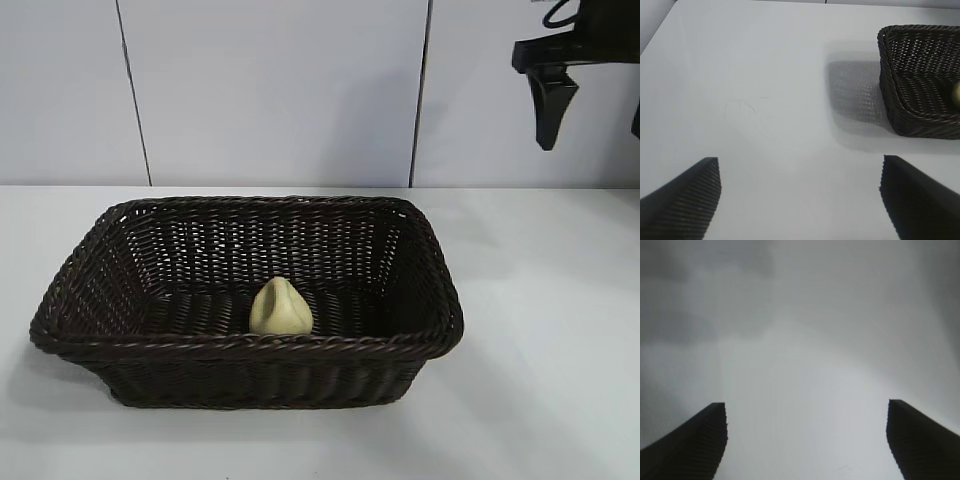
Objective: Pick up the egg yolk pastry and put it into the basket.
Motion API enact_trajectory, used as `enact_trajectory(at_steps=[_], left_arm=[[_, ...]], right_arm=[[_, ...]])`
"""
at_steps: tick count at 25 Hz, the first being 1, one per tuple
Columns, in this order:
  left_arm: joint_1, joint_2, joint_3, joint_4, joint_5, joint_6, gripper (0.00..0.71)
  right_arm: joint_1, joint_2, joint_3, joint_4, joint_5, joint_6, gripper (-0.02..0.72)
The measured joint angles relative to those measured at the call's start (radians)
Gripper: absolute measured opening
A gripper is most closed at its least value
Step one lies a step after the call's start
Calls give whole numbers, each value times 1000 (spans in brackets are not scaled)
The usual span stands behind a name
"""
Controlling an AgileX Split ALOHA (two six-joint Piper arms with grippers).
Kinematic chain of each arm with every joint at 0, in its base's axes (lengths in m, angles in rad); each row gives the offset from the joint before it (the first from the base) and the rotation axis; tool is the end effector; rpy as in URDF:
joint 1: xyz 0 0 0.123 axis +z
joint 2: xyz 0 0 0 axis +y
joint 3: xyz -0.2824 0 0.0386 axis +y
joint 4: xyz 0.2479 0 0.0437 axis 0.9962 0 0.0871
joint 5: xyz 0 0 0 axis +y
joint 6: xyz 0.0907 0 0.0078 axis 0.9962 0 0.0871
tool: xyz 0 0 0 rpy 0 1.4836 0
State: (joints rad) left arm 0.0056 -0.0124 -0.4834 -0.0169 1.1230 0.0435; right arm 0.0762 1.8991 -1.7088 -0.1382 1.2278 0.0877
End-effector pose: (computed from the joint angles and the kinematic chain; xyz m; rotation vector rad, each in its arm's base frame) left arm -0.0076 -0.0014 0.2676 0.0414 2.1103 0.0089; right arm 0.4006 0.0187 0.2862 -0.0279 2.8870 -0.1671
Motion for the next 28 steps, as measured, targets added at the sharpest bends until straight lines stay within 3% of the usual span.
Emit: enact_trajectory(at_steps=[8,17,28], left_arm=[[0,0,0,0,0,0,629],[0,0,0,0,0,0,629],[0,0,0,0,0,0,629]], right_arm=[[-40,-112,106,0,2,-30,624],[-40,-422,426,92,3,-40,624],[-40,-983,850,101,8,-59,624]])
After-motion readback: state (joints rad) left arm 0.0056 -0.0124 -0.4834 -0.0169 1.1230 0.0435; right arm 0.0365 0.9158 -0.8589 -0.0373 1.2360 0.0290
